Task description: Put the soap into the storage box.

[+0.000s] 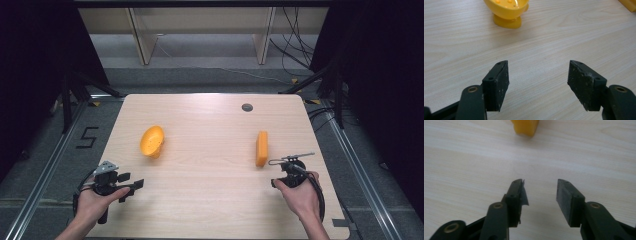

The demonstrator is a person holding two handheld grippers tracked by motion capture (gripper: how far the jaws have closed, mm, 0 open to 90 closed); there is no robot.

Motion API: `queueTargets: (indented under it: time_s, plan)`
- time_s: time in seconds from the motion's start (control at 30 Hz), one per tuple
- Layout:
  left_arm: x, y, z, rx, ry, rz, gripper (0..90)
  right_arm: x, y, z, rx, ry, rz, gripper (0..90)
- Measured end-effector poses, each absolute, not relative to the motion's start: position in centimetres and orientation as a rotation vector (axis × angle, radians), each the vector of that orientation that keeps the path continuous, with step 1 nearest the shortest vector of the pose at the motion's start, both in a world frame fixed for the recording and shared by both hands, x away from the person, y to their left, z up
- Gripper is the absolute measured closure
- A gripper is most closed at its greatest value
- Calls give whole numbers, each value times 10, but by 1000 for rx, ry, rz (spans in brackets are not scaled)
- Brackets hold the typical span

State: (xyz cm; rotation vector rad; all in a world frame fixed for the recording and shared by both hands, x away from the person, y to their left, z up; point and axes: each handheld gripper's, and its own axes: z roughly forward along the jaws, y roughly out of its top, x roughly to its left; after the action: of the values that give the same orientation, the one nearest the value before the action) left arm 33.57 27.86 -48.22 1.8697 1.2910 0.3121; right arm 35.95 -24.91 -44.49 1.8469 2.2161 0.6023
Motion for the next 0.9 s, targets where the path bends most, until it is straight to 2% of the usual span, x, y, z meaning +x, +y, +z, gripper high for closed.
queueTargets:
  time_s: [0.1,0.13,0.27,0.33,0.4,0.57,0.9]
  plan:
    - [336,279,-482,1885,1285,309,330,372,-250,-424,1845,2180,633,524]
    - [336,279,-481,1884,1282,310,328,385,-247,-409,1953,2159,585,470]
    - [335,279,-482,1862,1284,303,326,408,-242,-393,1993,2160,563,439]
    - [334,280,-481,1866,1285,301,326,426,-233,-386,2118,2124,522,440]
    - [334,280,-482,1865,1285,303,326,447,-232,-382,2035,2210,471,446]
    - [334,278,-482,1872,1278,290,326,475,-217,-388,2170,2225,317,433]
    - [335,279,-483,1886,1272,279,326,505,-200,-404,2207,2231,213,418]
